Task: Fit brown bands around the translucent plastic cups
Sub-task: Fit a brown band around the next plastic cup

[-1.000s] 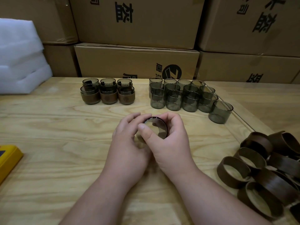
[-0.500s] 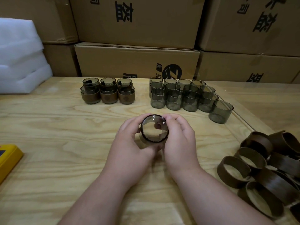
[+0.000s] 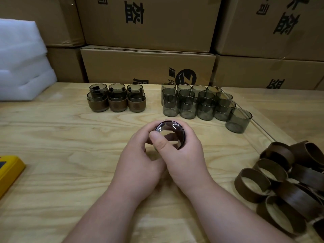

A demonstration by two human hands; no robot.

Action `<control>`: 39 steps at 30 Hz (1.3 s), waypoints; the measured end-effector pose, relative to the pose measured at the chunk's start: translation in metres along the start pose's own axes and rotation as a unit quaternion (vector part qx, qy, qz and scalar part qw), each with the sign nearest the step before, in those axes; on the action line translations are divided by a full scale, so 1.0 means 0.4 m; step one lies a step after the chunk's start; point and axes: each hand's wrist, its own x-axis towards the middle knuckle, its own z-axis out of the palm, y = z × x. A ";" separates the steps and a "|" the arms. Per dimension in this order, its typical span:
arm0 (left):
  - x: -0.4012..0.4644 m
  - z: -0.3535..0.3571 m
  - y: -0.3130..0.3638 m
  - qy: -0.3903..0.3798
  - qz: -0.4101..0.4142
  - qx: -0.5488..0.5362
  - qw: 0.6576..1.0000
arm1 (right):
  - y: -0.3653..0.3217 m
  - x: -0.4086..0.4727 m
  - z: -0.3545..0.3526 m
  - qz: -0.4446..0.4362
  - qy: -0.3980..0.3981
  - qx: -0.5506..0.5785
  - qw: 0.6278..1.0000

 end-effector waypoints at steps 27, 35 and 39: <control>-0.009 -0.003 -0.003 -0.092 -0.057 0.063 0.992 | -0.041 0.001 0.004 -0.057 0.090 -0.171 0.980; -0.006 0.005 -0.005 -0.109 -0.076 0.087 0.987 | -0.185 0.075 -0.076 0.107 -0.084 -0.326 0.936; -0.006 0.008 -0.012 -0.124 -0.087 0.101 0.983 | -0.280 0.083 -0.189 0.219 -0.170 -0.356 0.892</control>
